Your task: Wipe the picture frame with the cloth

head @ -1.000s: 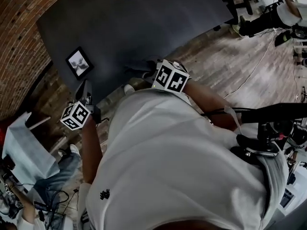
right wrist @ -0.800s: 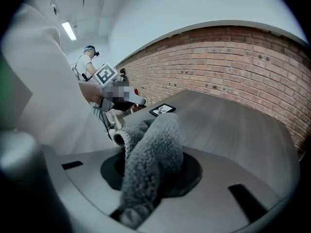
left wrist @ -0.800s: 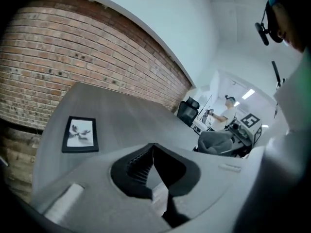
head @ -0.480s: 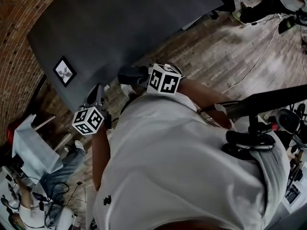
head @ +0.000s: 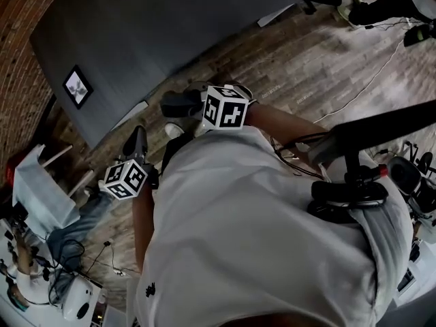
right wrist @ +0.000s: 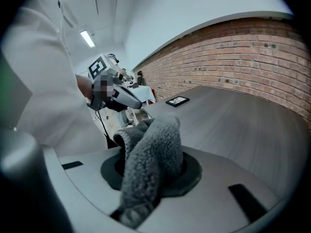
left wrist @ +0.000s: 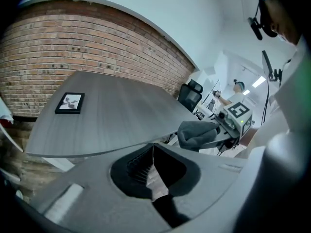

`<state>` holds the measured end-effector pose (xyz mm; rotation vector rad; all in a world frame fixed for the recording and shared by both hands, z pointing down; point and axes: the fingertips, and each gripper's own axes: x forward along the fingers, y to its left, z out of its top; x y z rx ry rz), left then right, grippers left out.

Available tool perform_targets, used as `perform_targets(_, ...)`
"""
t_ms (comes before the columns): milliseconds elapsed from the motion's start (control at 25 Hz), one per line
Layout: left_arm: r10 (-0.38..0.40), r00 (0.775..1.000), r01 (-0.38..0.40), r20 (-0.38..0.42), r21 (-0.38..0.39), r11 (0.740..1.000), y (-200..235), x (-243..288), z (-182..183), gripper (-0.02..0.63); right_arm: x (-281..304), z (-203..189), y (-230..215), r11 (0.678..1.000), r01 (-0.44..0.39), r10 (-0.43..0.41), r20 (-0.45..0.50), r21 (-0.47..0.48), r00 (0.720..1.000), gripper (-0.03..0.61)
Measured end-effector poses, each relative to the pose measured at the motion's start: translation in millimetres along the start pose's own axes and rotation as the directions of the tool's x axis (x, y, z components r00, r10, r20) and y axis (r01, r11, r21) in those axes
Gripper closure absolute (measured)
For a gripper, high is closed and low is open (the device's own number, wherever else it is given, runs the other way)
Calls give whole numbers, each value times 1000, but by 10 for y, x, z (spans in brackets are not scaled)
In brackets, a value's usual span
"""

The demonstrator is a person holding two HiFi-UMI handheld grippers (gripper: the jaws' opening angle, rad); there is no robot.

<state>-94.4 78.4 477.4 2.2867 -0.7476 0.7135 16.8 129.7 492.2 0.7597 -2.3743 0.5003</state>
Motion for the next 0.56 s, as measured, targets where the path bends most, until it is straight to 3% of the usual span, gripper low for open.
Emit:
perform_targets(320, -50, 998, 45, 47, 94, 995, -36, -223, 306, 598, 18, 300, 90, 998, 39, -38, 12, -42, 999, 488)
perform_targets(560, -54, 997, 46, 62, 123, 991, 21, -595, 269, 598, 164, 512, 477, 999, 16, -15, 18, -48, 1000, 488)
